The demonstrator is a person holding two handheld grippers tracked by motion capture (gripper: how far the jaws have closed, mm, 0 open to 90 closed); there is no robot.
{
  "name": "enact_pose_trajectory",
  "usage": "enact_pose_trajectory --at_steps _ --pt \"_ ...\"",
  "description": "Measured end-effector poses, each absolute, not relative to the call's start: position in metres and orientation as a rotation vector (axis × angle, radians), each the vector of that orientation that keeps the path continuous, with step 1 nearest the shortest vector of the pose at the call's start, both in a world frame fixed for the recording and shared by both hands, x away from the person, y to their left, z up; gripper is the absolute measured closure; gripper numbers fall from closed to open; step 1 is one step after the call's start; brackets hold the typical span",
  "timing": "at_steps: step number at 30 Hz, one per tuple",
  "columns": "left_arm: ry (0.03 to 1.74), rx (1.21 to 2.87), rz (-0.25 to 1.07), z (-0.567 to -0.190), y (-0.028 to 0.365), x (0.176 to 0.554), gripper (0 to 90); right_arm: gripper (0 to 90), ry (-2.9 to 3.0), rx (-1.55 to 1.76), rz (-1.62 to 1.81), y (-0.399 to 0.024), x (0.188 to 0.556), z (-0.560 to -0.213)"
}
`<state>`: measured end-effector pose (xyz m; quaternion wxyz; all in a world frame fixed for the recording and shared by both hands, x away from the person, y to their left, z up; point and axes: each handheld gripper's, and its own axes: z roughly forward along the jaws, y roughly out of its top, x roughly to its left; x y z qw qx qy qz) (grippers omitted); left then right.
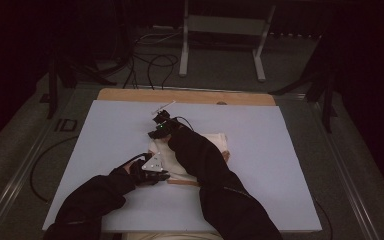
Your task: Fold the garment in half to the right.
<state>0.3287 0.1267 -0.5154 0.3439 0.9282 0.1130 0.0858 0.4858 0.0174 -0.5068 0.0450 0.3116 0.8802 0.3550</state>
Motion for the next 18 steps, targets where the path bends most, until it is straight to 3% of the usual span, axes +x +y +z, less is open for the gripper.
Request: enact_pose_trajectory --at_steps 4,13,16,18 --pt "0.292 2.414 0.226 -0.5151 0.1267 0.3283 83.4 63.4 2.705 0.903 1.012 0.0249 0.4847 -0.5099" --pt "0.294 2.415 0.225 -0.5151 0.1266 0.3283 83.5 69.9 2.712 0.825 0.942 0.0289 0.4797 -0.5141" --pt "0.293 2.417 0.224 -0.515 0.1265 0.3283 83.9 83.1 2.737 0.798 0.948 0.0301 0.4772 -0.5138" --pt "0.293 2.416 0.222 -0.5151 0.1266 0.3284 83.8 84.7 2.742 0.794 0.951 0.0299 0.4774 -0.5138"
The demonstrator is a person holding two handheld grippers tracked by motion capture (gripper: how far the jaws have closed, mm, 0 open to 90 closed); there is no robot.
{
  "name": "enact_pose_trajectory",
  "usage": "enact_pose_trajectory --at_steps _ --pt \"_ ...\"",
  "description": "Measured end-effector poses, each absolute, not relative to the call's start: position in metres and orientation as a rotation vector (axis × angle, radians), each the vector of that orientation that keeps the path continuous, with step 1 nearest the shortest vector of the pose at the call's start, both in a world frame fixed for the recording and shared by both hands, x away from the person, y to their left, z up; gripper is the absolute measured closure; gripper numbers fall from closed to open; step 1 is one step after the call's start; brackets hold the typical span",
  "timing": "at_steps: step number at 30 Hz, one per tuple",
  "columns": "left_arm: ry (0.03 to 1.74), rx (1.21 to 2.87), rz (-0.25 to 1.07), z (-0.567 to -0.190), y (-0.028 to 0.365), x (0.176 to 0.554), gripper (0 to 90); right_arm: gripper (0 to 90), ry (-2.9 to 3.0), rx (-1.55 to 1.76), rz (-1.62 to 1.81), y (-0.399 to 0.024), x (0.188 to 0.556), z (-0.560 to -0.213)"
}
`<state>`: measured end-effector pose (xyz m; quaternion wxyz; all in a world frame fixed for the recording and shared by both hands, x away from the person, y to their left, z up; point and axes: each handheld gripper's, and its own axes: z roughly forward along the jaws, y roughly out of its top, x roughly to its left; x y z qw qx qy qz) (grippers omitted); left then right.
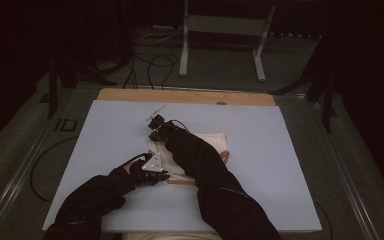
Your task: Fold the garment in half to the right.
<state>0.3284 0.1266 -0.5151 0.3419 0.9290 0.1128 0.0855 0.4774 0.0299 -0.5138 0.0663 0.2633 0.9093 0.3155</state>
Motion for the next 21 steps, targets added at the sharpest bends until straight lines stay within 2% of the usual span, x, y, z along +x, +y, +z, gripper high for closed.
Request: enact_pose_trajectory --at_steps 3,21 --pt "0.291 2.413 0.212 -0.514 0.127 0.329 84.3 87.1 2.752 0.796 0.956 0.028 0.479 -0.513" --pt "0.251 2.43 0.224 -0.508 0.126 0.327 84.8 87.3 2.728 0.771 1.052 0.015 0.475 -0.497"
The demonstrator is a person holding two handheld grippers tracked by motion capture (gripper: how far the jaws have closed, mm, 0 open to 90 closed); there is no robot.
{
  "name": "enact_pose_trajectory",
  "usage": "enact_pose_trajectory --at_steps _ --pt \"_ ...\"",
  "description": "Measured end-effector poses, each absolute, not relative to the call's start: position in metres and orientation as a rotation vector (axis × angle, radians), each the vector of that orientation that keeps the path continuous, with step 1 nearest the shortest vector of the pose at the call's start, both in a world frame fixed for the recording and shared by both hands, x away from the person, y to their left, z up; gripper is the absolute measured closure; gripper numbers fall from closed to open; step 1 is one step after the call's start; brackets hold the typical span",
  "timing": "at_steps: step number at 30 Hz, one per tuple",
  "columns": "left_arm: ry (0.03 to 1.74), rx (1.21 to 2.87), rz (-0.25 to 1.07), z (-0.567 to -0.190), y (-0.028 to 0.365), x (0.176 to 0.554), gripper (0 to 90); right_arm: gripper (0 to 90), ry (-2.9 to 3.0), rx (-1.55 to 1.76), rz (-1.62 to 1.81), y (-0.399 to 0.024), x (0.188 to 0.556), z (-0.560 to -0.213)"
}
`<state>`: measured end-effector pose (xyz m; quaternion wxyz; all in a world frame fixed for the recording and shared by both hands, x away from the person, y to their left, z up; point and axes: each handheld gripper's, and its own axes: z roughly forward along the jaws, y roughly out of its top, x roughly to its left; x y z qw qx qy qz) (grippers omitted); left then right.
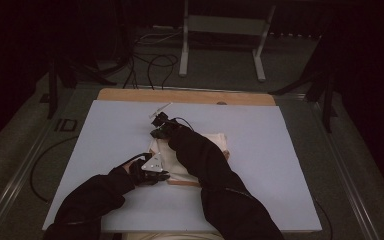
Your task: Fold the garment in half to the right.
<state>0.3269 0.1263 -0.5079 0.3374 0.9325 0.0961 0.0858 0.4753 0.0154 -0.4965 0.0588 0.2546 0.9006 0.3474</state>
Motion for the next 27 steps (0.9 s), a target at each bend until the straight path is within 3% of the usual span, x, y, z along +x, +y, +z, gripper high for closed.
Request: enact_pose_trajectory --at_steps 27 --pt "0.187 2.432 0.225 -0.483 0.116 0.326 84.8 87.3 2.659 0.747 1.147 -0.015 0.466 -0.463"
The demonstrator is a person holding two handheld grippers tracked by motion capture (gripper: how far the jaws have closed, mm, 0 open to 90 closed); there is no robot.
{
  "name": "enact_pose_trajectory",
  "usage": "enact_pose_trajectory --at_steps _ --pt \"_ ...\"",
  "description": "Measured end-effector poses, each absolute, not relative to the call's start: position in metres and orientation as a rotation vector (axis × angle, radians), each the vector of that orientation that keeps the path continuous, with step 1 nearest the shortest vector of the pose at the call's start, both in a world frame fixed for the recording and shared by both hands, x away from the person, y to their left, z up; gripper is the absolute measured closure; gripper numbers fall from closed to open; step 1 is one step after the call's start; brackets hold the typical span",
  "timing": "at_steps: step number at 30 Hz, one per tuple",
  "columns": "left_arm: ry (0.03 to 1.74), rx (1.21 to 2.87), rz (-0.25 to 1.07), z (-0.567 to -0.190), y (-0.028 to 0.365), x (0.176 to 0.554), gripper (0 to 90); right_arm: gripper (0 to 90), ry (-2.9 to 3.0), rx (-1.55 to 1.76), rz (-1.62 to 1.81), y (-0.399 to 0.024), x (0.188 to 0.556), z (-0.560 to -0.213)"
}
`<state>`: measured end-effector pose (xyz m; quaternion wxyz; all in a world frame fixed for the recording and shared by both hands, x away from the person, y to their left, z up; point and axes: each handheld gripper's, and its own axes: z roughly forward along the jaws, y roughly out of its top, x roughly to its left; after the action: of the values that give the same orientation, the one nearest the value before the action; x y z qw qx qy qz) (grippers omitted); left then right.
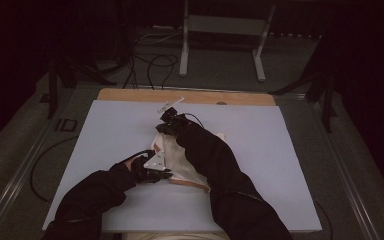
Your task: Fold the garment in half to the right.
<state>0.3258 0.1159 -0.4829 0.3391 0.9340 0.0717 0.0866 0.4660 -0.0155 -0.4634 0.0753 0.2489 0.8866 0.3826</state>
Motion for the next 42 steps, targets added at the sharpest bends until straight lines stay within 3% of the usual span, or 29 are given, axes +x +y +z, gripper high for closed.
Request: enact_pose_trajectory --at_steps 42 --pt "0.033 2.488 0.212 -0.455 0.073 0.331 84.8 87.3 2.553 0.836 1.196 -0.094 0.449 -0.437"
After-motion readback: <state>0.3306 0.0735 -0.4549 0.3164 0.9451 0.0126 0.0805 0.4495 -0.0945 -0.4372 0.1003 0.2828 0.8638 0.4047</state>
